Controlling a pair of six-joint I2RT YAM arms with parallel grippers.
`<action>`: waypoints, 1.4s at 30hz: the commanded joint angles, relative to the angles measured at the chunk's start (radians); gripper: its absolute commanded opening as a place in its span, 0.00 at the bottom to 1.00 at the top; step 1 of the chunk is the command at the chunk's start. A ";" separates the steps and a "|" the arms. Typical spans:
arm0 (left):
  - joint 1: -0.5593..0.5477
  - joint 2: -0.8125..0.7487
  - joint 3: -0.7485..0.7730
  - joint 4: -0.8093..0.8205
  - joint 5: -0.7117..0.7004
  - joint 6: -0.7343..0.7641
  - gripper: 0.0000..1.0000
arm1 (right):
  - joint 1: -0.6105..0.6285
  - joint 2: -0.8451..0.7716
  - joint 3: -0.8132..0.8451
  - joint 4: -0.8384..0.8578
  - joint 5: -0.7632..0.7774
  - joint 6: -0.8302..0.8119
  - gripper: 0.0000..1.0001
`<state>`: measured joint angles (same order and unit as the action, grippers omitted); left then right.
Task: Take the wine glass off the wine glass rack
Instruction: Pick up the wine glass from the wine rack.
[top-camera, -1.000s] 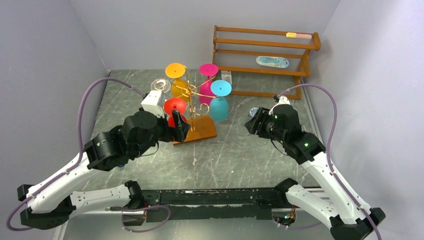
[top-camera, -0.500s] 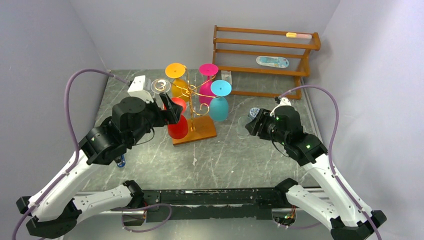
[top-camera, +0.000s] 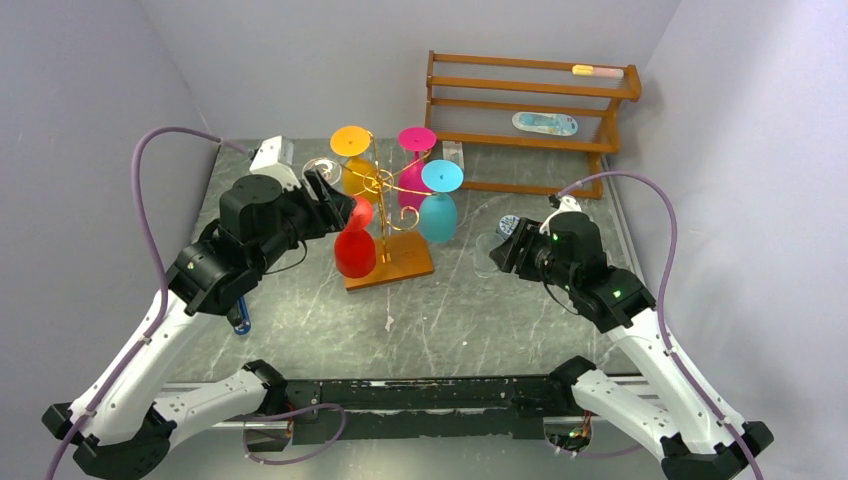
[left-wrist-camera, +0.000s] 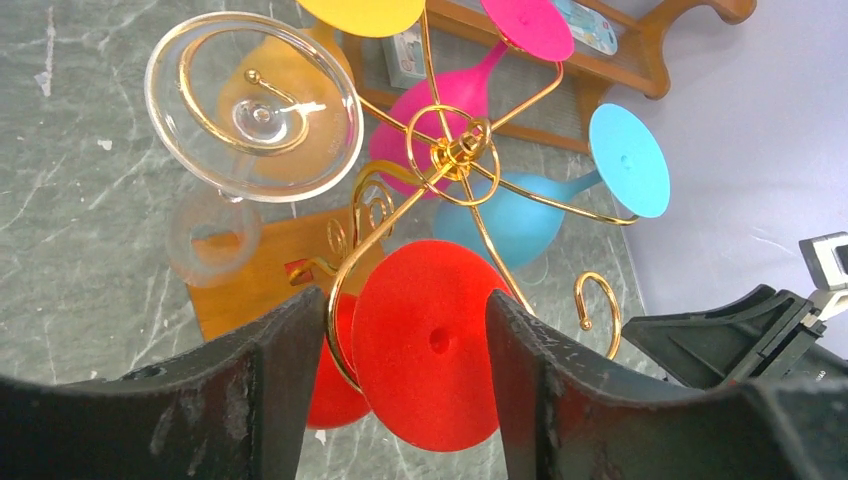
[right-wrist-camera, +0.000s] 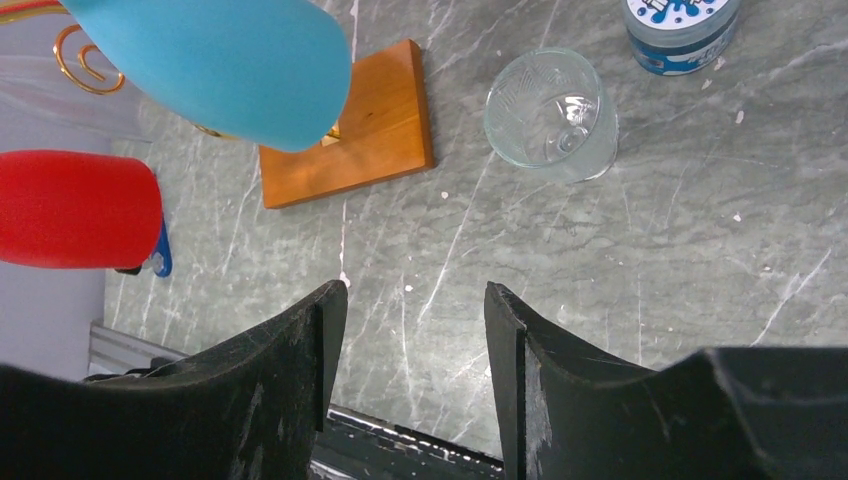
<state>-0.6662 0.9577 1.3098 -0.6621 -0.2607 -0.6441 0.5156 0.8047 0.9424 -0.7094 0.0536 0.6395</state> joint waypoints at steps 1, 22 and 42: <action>0.016 0.005 -0.002 0.001 0.037 0.002 0.62 | 0.002 -0.006 0.029 -0.011 -0.009 0.000 0.57; 0.017 0.019 0.013 -0.113 0.028 0.082 0.41 | 0.001 0.031 0.209 0.038 -0.342 0.021 0.56; 0.018 0.045 0.067 -0.183 0.009 0.135 0.27 | 0.002 0.054 0.213 0.047 -0.410 0.039 0.56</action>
<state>-0.6514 0.9855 1.3613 -0.7582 -0.2676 -0.5449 0.5156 0.8658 1.1351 -0.6579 -0.3481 0.6735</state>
